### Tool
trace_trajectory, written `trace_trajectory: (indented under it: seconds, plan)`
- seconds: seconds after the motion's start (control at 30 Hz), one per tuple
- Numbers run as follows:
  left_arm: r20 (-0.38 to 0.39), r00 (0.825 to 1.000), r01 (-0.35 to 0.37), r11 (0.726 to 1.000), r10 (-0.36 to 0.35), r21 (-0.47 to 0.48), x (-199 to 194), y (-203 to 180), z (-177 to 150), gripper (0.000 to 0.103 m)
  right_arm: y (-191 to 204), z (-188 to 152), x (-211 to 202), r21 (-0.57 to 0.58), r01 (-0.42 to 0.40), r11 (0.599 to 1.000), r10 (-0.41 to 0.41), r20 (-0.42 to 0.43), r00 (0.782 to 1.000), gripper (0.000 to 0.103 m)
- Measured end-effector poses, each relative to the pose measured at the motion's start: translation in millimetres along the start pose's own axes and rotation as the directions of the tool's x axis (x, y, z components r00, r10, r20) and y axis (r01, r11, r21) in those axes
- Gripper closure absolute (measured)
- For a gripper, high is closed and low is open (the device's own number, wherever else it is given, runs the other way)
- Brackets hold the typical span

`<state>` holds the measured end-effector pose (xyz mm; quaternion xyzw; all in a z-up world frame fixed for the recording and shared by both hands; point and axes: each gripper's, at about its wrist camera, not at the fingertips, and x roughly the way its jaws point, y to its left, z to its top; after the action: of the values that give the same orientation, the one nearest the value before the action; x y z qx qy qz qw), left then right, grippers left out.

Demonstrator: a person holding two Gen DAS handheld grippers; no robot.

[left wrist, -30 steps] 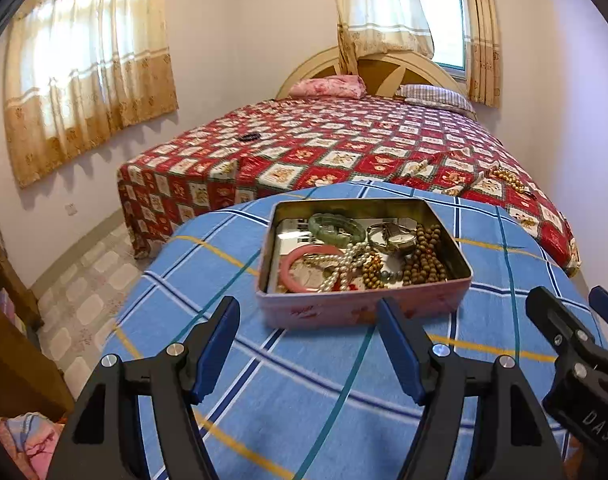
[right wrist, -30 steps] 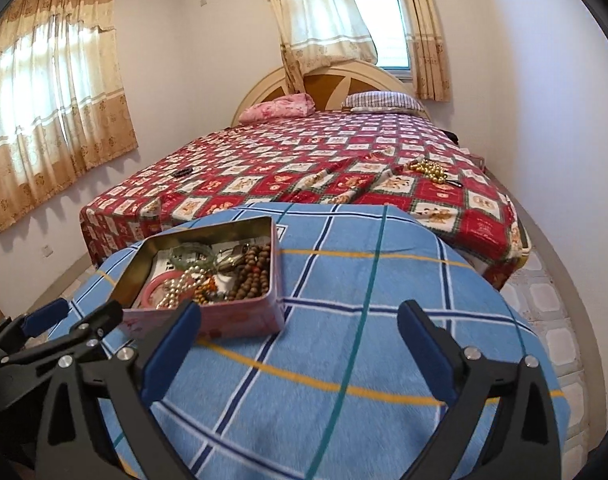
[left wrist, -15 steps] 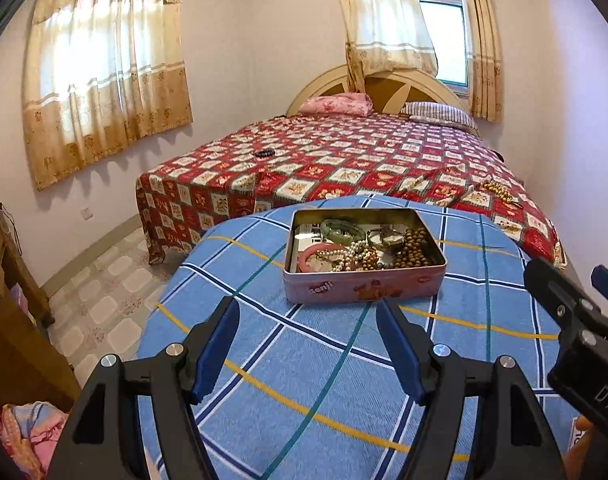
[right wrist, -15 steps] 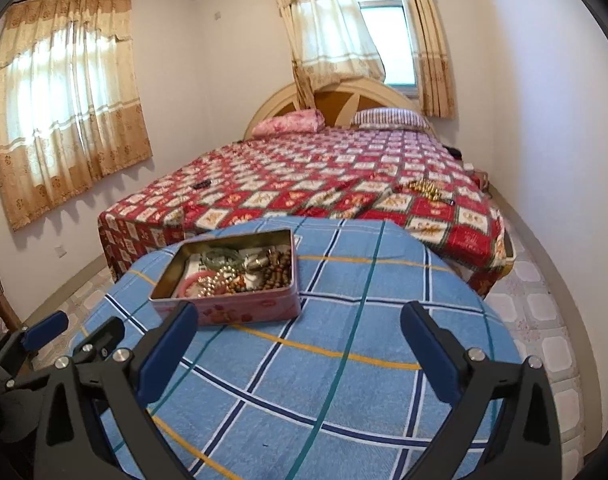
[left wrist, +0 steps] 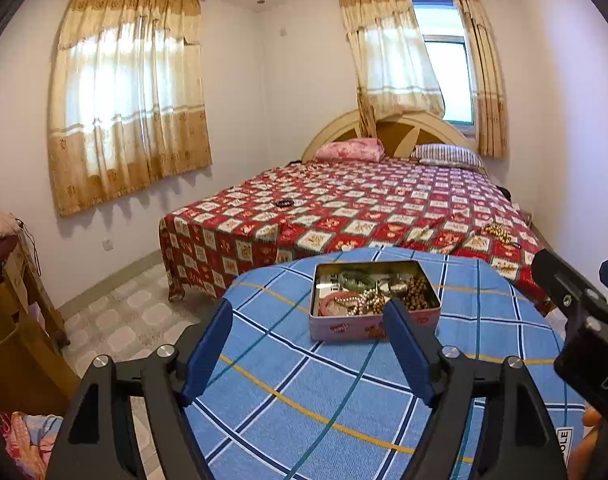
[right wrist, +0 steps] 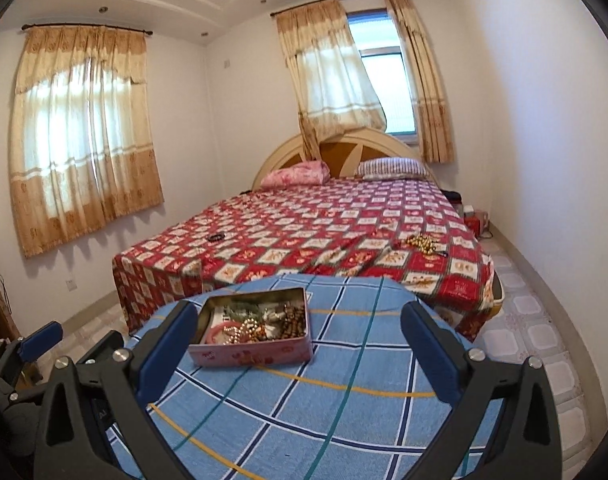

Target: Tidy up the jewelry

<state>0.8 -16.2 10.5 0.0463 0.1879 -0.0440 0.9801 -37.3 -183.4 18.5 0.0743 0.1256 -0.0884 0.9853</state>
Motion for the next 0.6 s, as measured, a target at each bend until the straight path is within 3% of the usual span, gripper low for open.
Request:
trace_trajectory:
  seconds: [0.23,0.6]
  plan:
    - [0.034,0.999,-0.015,1.000,0.015,-0.009,-5.9,3.1,4.5,0.020,3.6,-1.2,-2.9,-0.009,-0.001,1.000,0.002,0.024,1.000,0.000]
    - [0.019,0.999,-0.028,1.000,0.028,-0.007,-2.0,4.6,5.0,0.018,6.1,-2.3,0.3,-0.014,0.011,1.000,-0.011,0.032,0.999,0.000]
